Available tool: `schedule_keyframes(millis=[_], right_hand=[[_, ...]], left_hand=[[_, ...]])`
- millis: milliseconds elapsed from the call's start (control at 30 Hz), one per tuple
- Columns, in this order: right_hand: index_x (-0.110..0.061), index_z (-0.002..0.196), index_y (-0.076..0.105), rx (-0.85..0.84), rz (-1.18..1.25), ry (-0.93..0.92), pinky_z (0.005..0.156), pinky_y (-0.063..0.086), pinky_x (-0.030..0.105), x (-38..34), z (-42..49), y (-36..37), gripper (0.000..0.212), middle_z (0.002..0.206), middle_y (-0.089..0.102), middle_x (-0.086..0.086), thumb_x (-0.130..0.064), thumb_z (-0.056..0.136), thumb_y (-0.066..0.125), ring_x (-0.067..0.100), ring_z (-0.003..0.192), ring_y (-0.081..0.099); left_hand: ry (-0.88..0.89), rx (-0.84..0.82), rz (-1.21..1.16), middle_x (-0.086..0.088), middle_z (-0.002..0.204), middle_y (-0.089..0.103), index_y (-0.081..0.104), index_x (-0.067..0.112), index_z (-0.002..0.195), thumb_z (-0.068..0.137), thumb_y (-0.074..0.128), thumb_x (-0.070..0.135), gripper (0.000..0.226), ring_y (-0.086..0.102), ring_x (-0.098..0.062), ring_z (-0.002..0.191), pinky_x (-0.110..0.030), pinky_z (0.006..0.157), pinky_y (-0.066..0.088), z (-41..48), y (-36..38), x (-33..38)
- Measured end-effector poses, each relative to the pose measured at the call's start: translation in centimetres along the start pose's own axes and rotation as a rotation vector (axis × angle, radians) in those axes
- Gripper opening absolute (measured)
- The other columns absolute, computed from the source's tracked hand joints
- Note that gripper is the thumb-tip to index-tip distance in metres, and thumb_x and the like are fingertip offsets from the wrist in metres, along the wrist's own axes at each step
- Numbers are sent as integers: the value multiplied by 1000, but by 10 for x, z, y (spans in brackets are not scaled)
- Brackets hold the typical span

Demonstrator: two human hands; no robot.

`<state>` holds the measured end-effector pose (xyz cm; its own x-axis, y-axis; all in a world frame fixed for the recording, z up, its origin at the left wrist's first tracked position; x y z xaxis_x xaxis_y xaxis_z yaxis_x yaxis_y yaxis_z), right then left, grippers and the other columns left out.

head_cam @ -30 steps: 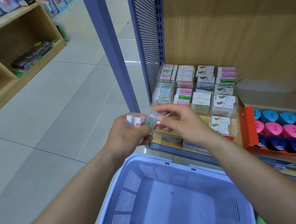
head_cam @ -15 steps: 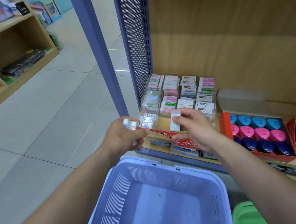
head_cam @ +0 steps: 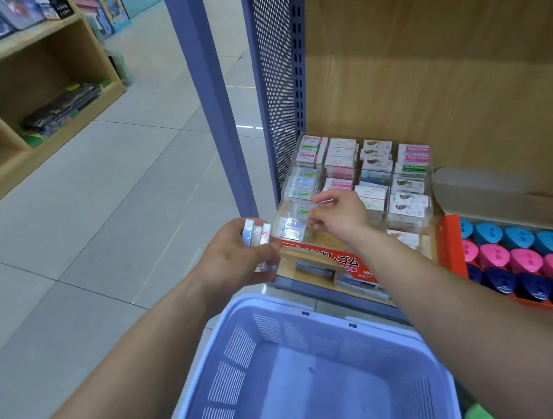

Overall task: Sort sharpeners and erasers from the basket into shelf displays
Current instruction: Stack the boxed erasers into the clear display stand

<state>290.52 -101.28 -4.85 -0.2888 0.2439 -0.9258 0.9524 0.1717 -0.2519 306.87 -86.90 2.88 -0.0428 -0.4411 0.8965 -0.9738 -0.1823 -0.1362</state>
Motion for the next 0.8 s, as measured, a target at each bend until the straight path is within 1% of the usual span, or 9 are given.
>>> schedule_keyframes(millis=[67, 133, 233, 367, 467, 567, 633, 733, 800], right_hand=[[-27, 84, 66, 73, -63, -11, 82, 62, 41, 3, 12, 12, 24, 84, 76, 1, -4, 84, 73, 18, 77, 75], [-29, 78, 64, 153, -140, -29, 85, 61, 37, 7, 19, 20, 22, 88, 76, -2, -10, 82, 75, 15, 82, 73], [-26, 72, 63, 247, -192, -49, 83, 60, 36, 12, 25, 25, 21, 83, 74, -4, -14, 82, 77, 16, 83, 72], [-20, 72, 59, 273, -339, -139, 63, 46, 25, 7, 23, 21, 23, 75, 66, -5, -19, 86, 77, 14, 76, 64], [-20, 72, 57, 251, -342, -164, 69, 51, 31, 6, 16, 11, 25, 72, 63, -6, -20, 86, 77, 12, 72, 61], [-20, 77, 63, 140, -216, -219, 64, 48, 27, -3, -6, 3, 17, 66, 62, -6, -23, 89, 75, 7, 61, 58], [-21, 87, 71, -14, -93, -264, 65, 54, 31, -17, -31, -2, 8, 71, 69, -1, -23, 94, 68, 11, 63, 62], [-19, 109, 74, -295, 81, -221, 67, 58, 31, -31, -68, -6, 19, 90, 75, 1, -13, 99, 60, 17, 72, 66], [-15, 112, 74, -381, 134, -199, 68, 57, 32, -38, -85, -11, 19, 92, 72, 4, -9, 98, 62, 18, 74, 66]], left_hand=[[-8, 11, -19, -20, 109, 71, 58, 9, 119, 86, 73, 1, 37, 70, -26, 85, -29, 61, 59, 3, -4, -2], [-2, 21, -11, -17, 109, 72, 58, 9, 117, 86, 73, 1, 36, 72, -30, 93, -32, 66, 62, 6, -8, -4], [7, 6, -12, -12, 106, 74, 57, 5, 118, 87, 72, 1, 34, 72, -28, 91, -36, 74, 63, 10, -9, -6], [7, -18, -11, -14, 107, 74, 56, 2, 119, 90, 71, 3, 32, 74, -23, 88, -36, 76, 63, 13, -8, -8], [-3, -11, -2, -22, 106, 72, 58, 1, 119, 89, 72, 3, 33, 74, -30, 94, -34, 75, 63, 13, -7, -8], [-4, -11, 0, -26, 107, 70, 59, 0, 117, 90, 71, 2, 30, 72, -34, 98, -35, 77, 63, 12, -4, -6], [17, -14, 3, -27, 107, 70, 62, 0, 113, 91, 69, 1, 22, 72, -36, 98, -36, 76, 63, 10, 1, -2], [43, -9, -6, -22, 104, 71, 64, 3, 112, 91, 69, 1, 21, 73, -31, 89, -34, 71, 63, 7, 8, 5], [63, -30, -21, -18, 99, 70, 64, 2, 114, 90, 70, 1, 25, 72, -24, 82, -33, 70, 62, 4, 13, 9]])
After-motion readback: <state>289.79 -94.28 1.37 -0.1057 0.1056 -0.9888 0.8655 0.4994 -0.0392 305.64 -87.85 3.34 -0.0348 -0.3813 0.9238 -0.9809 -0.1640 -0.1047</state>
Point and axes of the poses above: each hand's wrist, its own z-axis towards the middle knuckle, its own y-axis out of the palm, x = y × z, the point moved 5 cm from there along z, towards the middle knuckle
